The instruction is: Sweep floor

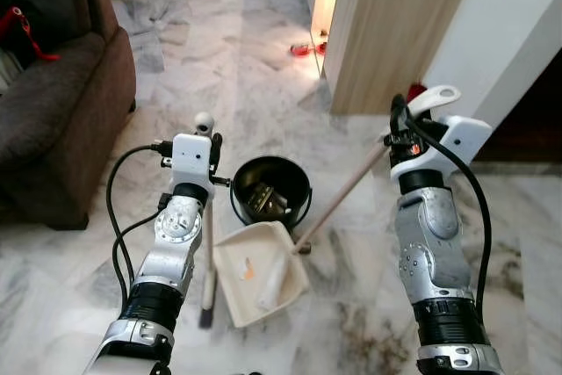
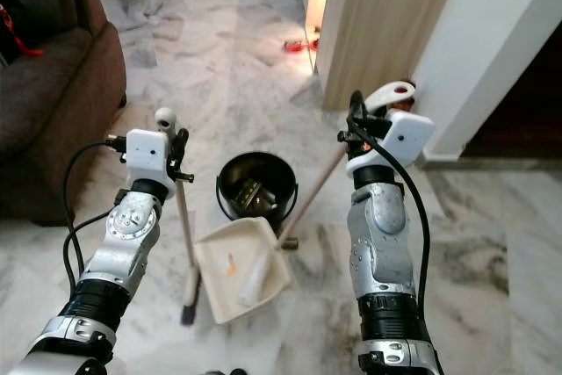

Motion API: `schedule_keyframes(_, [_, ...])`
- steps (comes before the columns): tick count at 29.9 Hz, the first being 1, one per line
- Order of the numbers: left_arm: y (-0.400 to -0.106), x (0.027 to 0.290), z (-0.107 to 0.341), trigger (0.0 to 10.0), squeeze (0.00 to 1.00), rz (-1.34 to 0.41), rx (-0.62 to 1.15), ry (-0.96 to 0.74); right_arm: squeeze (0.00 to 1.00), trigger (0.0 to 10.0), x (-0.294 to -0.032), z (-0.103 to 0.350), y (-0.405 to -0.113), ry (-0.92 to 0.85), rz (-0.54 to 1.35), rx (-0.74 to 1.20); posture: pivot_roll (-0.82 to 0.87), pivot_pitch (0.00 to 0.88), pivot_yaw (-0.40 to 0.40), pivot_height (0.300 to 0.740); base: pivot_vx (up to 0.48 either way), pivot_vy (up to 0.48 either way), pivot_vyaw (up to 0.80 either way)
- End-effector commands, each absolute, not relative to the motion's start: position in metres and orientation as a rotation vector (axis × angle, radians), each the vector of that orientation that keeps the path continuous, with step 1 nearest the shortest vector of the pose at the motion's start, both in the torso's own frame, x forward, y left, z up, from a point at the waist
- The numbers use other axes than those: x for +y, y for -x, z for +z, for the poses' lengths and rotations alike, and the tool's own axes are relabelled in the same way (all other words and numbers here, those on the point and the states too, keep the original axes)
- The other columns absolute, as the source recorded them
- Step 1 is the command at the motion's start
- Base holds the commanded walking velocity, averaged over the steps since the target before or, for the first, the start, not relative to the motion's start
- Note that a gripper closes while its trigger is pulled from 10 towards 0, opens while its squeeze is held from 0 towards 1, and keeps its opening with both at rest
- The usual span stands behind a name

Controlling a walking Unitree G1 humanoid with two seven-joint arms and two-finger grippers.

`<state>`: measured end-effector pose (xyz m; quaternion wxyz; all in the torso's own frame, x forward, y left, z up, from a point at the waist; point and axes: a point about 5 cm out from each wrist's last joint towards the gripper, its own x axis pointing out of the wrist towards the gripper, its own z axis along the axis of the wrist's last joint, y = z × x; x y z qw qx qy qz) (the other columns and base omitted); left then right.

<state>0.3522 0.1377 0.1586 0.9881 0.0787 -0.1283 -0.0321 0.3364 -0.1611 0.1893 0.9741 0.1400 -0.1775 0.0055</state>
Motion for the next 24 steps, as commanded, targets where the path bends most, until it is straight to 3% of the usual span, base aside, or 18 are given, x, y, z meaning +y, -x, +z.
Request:
schedule_keyframes(1, [-0.353, 0.137, 0.17, 10.0, 0.0, -0.061, -0.301, -0.153, 0.0, 10.0, -0.16, 0.203, -0.336, -0.288, 0.019, -0.416, 0.12, 0.051, -0.03, 0.74, 0.0, 0.0, 0.0])
schedule_keyframes(24, [-0.353, 0.139, 0.176, 10.0, 0.0, -0.043, -0.327, -0.163, 0.0, 10.0, -0.156, 0.22, -0.334, -0.312, 0.04, -0.49, 0.12, 0.003, -0.017, 0.74, 0.0, 0.0, 0.0])
